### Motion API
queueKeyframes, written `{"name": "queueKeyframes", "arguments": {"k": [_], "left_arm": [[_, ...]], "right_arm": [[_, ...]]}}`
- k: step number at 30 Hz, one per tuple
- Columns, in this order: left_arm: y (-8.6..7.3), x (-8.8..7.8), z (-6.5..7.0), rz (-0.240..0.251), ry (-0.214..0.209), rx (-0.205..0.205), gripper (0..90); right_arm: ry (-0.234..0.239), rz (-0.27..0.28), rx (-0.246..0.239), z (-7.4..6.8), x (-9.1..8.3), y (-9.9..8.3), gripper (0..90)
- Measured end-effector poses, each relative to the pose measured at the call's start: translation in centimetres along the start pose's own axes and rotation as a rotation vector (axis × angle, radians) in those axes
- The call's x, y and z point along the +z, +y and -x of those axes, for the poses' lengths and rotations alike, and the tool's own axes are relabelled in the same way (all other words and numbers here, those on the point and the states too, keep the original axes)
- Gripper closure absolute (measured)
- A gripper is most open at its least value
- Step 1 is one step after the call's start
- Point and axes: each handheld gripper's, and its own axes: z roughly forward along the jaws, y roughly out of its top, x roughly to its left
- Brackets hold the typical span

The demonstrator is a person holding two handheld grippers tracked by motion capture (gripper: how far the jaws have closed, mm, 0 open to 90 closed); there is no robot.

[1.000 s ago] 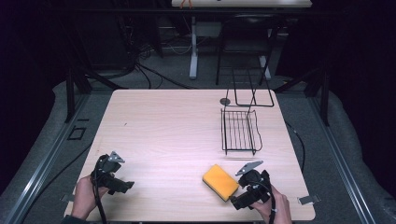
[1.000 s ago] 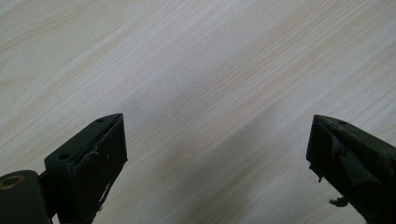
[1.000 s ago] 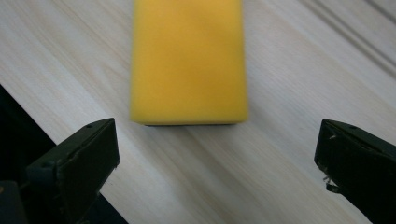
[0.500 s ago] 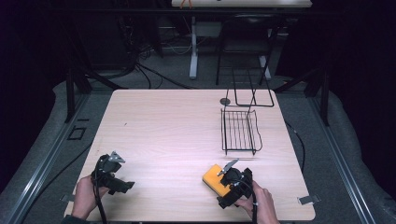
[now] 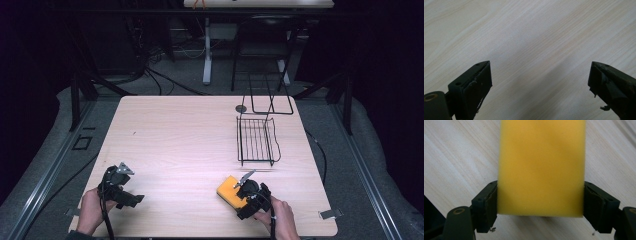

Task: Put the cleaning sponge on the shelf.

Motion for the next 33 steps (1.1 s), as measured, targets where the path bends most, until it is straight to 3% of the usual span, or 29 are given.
{"name": "queueKeyframes", "arguments": {"k": [7,17,33], "left_arm": [[0.0,0.0,0.0,0.002,0.001,0.0,5.3],[0.0,-0.1,0.0,0.002,0.001,0.001,5.3],[0.0,0.0,0.0,0.0,-0.001,-0.001,5.4]], "right_arm": [[-0.001,0.044,-0.008,-0.1,-0.7,0.0,22.9],[-0.011,0.058,-0.012,-0.2,-1.6,-0.1,23.0],[-0.028,0.084,0.036,1.1,-3.0,-0.9,23.1]]}}
